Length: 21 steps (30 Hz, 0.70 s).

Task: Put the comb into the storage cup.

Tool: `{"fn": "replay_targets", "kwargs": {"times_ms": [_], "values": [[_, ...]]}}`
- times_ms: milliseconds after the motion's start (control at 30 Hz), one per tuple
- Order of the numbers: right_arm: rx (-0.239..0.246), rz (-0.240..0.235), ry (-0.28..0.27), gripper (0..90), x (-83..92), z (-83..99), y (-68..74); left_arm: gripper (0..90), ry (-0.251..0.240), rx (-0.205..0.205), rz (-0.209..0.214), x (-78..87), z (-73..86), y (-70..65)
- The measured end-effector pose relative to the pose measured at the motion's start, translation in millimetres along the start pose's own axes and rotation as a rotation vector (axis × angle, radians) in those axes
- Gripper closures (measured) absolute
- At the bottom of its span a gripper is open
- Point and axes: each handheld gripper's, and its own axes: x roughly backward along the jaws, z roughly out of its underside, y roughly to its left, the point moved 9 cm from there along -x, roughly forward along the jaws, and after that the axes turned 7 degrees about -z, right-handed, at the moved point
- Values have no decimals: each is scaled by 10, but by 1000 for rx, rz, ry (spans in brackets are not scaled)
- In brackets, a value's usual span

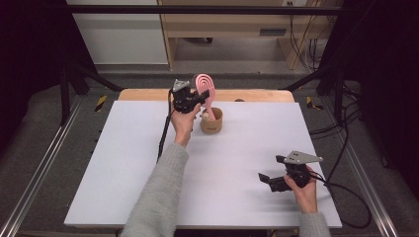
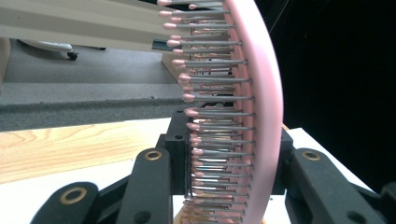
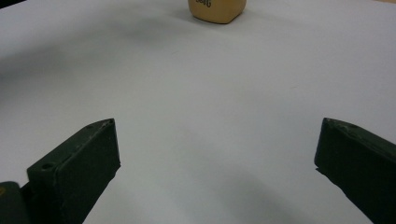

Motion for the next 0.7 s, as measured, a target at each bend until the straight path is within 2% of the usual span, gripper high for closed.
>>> {"fn": "replay_targets", "kwargs": {"times_ms": [700], "values": [[-1, 1, 0, 5, 2, 0, 0, 610, 0, 21, -32, 56, 46, 209]]}}
